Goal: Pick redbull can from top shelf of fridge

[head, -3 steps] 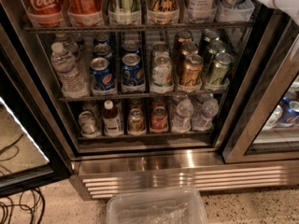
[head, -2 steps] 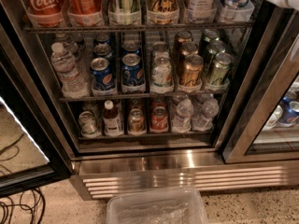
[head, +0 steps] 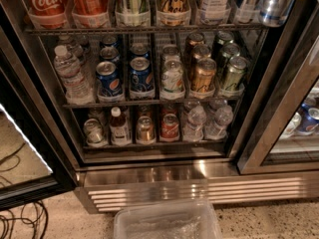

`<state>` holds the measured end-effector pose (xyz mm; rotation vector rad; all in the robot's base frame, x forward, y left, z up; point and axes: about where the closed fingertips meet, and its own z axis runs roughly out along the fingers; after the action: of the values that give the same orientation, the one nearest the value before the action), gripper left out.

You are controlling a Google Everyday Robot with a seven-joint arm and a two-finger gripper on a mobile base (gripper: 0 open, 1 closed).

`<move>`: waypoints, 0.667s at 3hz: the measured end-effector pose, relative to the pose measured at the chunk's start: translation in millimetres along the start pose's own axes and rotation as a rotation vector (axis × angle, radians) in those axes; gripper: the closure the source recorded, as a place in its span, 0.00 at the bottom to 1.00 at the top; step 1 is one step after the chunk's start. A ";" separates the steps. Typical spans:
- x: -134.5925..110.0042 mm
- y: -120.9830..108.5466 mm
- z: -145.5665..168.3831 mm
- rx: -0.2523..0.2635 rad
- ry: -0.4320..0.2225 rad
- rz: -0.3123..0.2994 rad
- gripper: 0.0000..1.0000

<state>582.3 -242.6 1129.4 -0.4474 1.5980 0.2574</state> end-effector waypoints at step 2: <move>7.2 17.3 -0.6 -0.067 0.039 -0.010 1.00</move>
Offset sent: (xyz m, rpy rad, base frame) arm -0.0075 0.0122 -0.0078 -0.0227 0.0350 0.0605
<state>574.0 -228.3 1120.5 -0.5148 1.6283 0.2972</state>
